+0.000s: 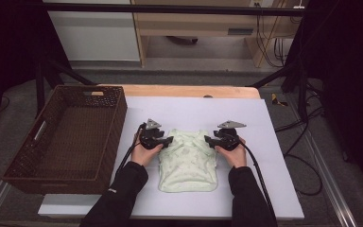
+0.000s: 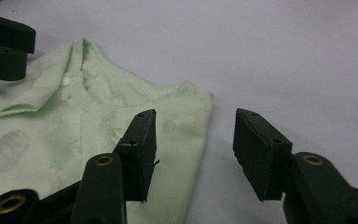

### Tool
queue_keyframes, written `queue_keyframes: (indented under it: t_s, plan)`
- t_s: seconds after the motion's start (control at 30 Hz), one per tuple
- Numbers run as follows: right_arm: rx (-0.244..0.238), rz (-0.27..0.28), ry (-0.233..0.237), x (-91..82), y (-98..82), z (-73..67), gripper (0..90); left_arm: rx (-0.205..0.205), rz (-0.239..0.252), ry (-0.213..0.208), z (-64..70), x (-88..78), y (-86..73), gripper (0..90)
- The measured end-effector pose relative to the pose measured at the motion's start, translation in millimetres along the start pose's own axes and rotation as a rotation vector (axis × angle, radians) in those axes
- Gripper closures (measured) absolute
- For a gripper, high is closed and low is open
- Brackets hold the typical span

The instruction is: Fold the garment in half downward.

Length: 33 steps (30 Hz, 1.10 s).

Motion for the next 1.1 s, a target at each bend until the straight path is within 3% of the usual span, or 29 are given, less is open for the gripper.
queue_keyframes:
  t_s: [0.13,0.37,0.63,0.83,1.1]
  plan:
    - [-0.011,-0.022,-0.015,3.2,-2.7,1.8,56.6,0.002,-0.008,0.005,0.4,0.7,-0.5,57.2]
    - [-0.017,-0.042,-0.002,7.3,-3.6,1.0,65.0,0.010,-0.026,0.017,1.3,2.3,-0.6,67.5]
    - [-0.016,-0.062,0.001,12.2,-0.8,-0.8,76.2,0.014,-0.030,0.034,3.5,3.7,0.1,74.2]
    - [-0.005,-0.067,0.018,13.6,0.4,-1.8,85.1,0.050,-0.029,0.046,7.5,5.0,1.1,80.8]
    - [-0.005,-0.068,0.016,13.5,1.5,-2.6,87.9,0.029,-0.034,0.046,9.6,6.0,2.1,87.3]
Point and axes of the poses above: each handheld gripper's, and its own axes: x roughly forward along the jaws, y roughly out of its top, z roughly to its right, the point moved 3 cm from there along x, roughly forward along the jaws, and after that the axes turned 11 degrees about y, right-handed, at the moved point
